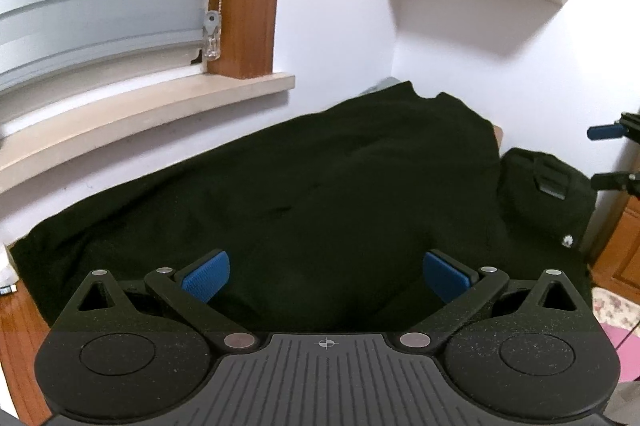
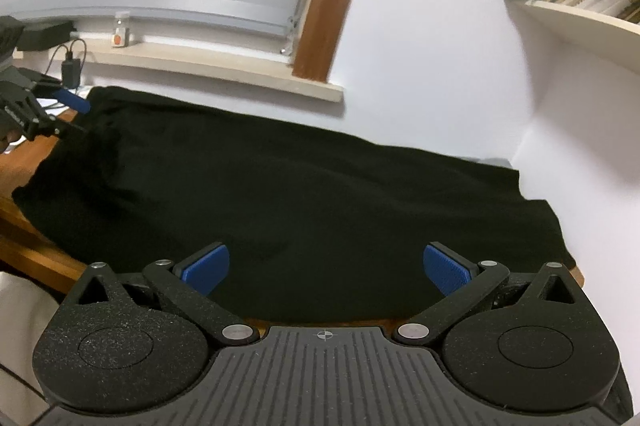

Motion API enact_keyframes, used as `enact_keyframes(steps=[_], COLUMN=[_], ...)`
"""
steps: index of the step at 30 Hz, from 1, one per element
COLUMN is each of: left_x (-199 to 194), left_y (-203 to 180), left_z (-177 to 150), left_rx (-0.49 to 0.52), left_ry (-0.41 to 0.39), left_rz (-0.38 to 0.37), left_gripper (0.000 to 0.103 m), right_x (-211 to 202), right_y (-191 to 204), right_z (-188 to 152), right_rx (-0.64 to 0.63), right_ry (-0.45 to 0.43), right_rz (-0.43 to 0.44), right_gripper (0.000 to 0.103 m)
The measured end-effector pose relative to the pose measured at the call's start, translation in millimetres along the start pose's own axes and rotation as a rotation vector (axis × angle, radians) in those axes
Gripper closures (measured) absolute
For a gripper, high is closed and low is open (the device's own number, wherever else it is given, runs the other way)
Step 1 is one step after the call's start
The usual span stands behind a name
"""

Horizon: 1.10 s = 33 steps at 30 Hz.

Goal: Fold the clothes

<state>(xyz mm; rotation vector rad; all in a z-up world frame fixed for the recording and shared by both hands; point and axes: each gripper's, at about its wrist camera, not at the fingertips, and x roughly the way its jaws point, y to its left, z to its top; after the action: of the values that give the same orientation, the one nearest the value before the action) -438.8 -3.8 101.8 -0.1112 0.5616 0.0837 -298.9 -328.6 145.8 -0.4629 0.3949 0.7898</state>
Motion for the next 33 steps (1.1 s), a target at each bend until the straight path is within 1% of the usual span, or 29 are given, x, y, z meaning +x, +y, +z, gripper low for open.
enact_keyframes(steps=[3, 7, 10, 12, 18, 19, 21, 22, 23, 24, 26, 28, 29, 32, 33], left_x=[1.7, 0.4, -7.0, -10.4, -5.4, -3.5, 0.4, 1.7, 2.9, 3.6, 2.0, 2.2, 2.5, 5.9, 7.1], left_y=[3.4, 12.8, 29.9, 47.7, 111.5, 123.3, 147.7, 158.8, 169.8, 180.1, 192.8, 200.6, 204.2, 209.3, 209.7], left_z=[-0.3, -5.9, -17.5, -26.2, -38.0, -38.4, -38.4, -38.6, -38.9, -39.6, -43.2, -46.0, -47.1, -47.6, -47.1], left_rx=[0.005, 0.004, 0.008, 0.002, -0.048, -0.070, -0.124, -0.156, -0.188, -0.218, -0.250, -0.267, -0.273, -0.282, -0.281], left_ry=[-0.003, -0.021, -0.054, -0.057, -0.004, 0.004, 0.019, 0.020, 0.021, 0.017, 0.004, -0.014, -0.017, -0.010, -0.009], left_rz=[0.010, 0.002, 0.024, 0.042, 0.150, 0.163, 0.186, 0.187, 0.188, 0.180, 0.165, 0.154, 0.152, 0.154, 0.153], left_gripper=[0.000, 0.000, 0.000, 0.000, 0.000, 0.000, 0.000, 0.000, 0.000, 0.000, 0.000, 0.000, 0.000, 0.000, 0.000], right_x=[1.7, 6.5, 15.5, 21.5, 84.8, 102.9, 139.3, 158.1, 176.8, 193.7, 228.6, 257.2, 271.5, 299.6, 304.9], right_y=[0.9, 2.3, 7.3, 10.6, 40.5, 46.3, 58.0, 63.3, 68.5, 76.0, 93.2, 113.5, 123.6, 150.9, 157.2], right_z=[-0.3, 0.3, 2.1, 3.3, 33.1, 40.3, 54.7, 61.5, 68.4, 74.7, 86.2, 94.0, 97.9, 105.6, 107.1], right_rx=[-0.001, 0.006, 0.009, 0.011, -0.029, -0.030, -0.030, -0.020, -0.011, -0.002, 0.022, 0.018, 0.016, -0.007, -0.021], right_ry=[0.003, 0.006, 0.013, 0.017, -0.011, -0.015, -0.024, -0.027, -0.029, -0.032, -0.027, -0.028, -0.028, -0.005, 0.000], right_rz=[-0.002, 0.013, 0.047, 0.070, 0.196, 0.218, 0.261, 0.290, 0.318, 0.340, 0.398, 0.472, 0.509, 0.584, 0.596], right_gripper=[0.000, 0.000, 0.000, 0.000, 0.000, 0.000, 0.002, 0.007, 0.015, 0.019, 0.032, 0.039, 0.039, 0.040, 0.040])
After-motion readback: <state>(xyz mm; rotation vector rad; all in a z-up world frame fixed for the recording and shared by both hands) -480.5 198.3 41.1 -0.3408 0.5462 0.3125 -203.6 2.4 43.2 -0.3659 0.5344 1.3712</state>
